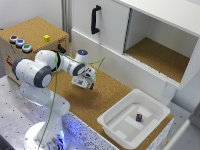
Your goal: Put the grasped pink block inside the right cabinet
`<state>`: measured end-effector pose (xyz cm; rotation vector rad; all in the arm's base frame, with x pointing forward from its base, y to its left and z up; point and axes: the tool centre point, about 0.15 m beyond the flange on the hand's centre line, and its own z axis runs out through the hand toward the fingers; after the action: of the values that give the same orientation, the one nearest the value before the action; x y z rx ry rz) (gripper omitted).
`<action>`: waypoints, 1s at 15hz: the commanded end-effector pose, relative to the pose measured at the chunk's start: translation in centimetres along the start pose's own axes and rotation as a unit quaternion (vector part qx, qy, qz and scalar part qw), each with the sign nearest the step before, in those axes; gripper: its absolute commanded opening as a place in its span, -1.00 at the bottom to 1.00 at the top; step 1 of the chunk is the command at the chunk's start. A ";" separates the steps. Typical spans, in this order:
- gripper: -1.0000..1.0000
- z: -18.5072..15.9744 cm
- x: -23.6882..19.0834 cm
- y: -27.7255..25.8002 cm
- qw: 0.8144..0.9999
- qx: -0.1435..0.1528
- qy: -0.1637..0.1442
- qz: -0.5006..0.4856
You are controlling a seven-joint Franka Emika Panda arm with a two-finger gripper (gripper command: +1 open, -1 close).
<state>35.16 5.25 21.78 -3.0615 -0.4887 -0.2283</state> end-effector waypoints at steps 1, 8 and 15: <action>-1.00 -6.2 -0.1 3.2 1.000 -0.013 -0.005 -0.017; -1.00 -14.3 1.2 10.5 0.999 -0.036 0.023 0.016; -1.00 -19.3 3.7 20.1 0.993 -0.073 0.049 0.079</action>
<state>38.69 -7.64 38.02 -3.2009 -0.3163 -0.4998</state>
